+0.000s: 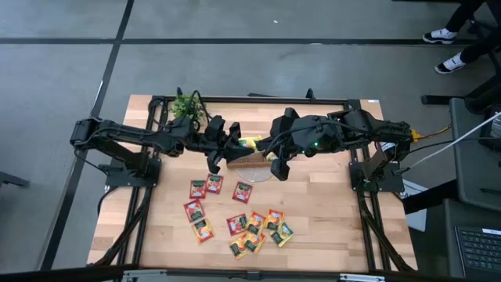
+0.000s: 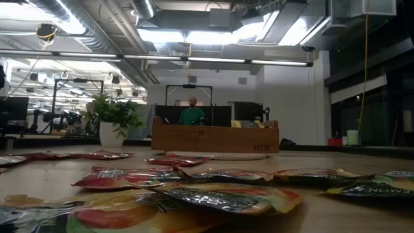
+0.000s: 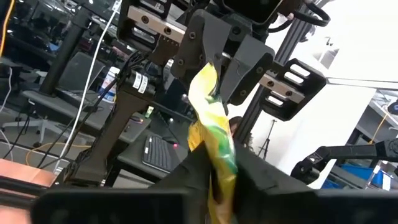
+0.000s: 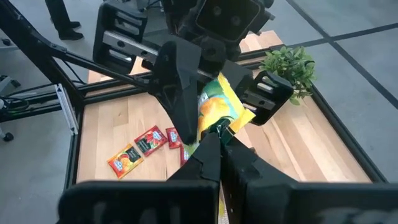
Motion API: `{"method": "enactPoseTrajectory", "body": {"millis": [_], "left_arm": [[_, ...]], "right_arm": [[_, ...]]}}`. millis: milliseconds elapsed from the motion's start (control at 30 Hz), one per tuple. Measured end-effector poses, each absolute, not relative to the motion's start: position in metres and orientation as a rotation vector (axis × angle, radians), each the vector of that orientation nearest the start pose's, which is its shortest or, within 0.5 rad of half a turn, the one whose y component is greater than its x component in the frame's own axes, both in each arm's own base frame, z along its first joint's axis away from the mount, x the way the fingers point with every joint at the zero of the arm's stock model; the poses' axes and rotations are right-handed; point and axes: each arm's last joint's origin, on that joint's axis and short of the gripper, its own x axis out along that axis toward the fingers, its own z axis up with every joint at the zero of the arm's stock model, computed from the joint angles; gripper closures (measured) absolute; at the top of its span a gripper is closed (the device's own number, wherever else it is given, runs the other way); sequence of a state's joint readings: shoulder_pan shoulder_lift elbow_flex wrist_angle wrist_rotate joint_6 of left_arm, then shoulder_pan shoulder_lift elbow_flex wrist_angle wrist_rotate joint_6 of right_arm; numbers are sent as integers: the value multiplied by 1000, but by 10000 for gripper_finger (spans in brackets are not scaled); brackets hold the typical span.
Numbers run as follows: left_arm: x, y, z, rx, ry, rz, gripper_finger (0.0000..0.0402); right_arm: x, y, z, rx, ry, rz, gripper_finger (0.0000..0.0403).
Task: Pick & Place Tea
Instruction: Put the yellow tea bag into the right section of the wooden organizer
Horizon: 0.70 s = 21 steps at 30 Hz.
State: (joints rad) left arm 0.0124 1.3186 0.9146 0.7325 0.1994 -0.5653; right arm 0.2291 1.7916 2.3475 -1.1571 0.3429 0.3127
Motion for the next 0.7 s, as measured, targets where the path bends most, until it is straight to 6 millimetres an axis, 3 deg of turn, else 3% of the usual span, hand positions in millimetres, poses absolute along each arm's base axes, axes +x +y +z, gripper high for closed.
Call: {"method": "enactPoseTrajectory", "body": {"millis": [367, 700], "left_arm": [[294, 1, 348, -562, -251, -271, 200], [291, 9, 349, -594, -212, -375, 185]], "right_arm": [[317, 64, 476, 161, 694, -240, 400], [311, 44, 466, 140, 856, -227, 400]]}}
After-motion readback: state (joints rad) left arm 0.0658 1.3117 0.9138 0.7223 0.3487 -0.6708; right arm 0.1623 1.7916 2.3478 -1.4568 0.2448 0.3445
